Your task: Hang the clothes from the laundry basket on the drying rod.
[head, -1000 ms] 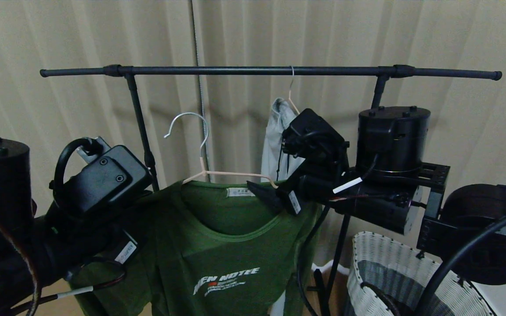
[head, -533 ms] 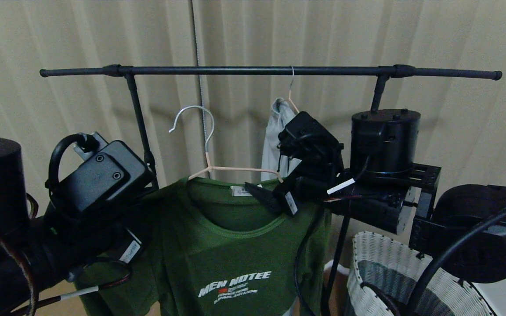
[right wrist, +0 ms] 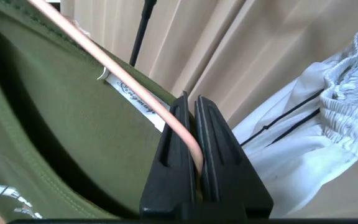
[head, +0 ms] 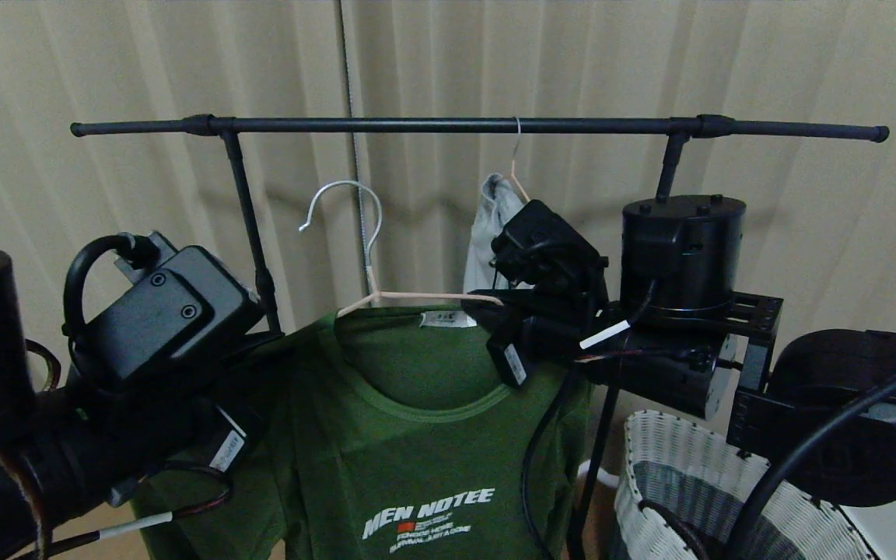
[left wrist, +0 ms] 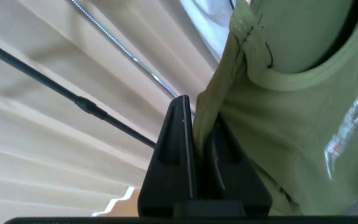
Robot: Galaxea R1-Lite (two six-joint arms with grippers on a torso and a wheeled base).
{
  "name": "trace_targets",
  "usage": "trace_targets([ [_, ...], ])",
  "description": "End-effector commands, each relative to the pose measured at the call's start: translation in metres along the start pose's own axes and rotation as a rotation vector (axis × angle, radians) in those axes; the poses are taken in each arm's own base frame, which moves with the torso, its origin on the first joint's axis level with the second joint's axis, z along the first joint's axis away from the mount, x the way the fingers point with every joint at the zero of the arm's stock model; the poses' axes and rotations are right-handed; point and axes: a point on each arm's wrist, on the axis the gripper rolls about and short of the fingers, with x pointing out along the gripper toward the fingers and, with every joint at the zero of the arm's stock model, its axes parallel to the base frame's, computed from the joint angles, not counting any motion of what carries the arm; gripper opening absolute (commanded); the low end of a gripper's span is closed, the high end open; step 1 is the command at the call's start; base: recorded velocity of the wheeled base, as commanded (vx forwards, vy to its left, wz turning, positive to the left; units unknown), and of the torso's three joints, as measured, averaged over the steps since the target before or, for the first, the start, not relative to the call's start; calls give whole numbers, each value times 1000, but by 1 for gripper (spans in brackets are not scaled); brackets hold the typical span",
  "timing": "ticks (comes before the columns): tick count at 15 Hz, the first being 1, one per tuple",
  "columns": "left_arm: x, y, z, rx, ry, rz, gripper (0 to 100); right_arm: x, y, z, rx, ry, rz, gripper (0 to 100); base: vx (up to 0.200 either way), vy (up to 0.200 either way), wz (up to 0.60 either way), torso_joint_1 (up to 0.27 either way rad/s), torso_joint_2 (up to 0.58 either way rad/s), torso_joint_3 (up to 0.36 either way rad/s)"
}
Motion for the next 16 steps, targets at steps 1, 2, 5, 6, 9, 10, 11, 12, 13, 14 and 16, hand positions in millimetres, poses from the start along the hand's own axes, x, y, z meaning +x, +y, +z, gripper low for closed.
trace_targets([
  [1,-2,-1,-3,-3,6,-1,0,-4,-1,4,1,-13,-5,0,0,0,0,0,0,0],
  [2,-3,-1,-4,-6,5,-2,0,-4,-1,4,3,-15,-5,0,0,0,0,0,0,0],
  [5,-9,-1,-8,-38,-3,-15,100,-12,-3,8,11,-26,-22,0,0,0,0,0,0,0],
  [6,-9,-1,-8,-74,-7,-18,100,-14,-5,10,14,-28,-48,0,0,0,0,0,0,0],
  [9,-25,4,-9,-230,-69,-58,100,-30,-19,15,61,-38,-140,0,0,0,0,0,0,0],
  [10,-32,7,-15,-273,-74,-48,100,-38,-24,14,66,-36,-165,0,0,0,0,0,0,0],
  [11,-39,9,-24,-314,-70,-30,100,-46,-29,11,68,-27,-197,0,0,0,0,0,0,0],
  [12,-47,13,-33,-357,-73,-7,100,-55,-34,8,71,-20,-230,0,0,0,0,0,0,0],
  [13,-55,16,-43,-398,-74,4,100,-63,-40,4,74,-10,-254,0,0,0,0,0,0,0],
  [14,-60,18,-53,-423,-72,5,100,-68,-45,2,78,-5,-273,0,0,0,0,0,0,0],
  [16,-59,25,-69,-456,-38,6,100,-72,-53,5,82,-18,-302,0,0,0,0,0,0,0],
])
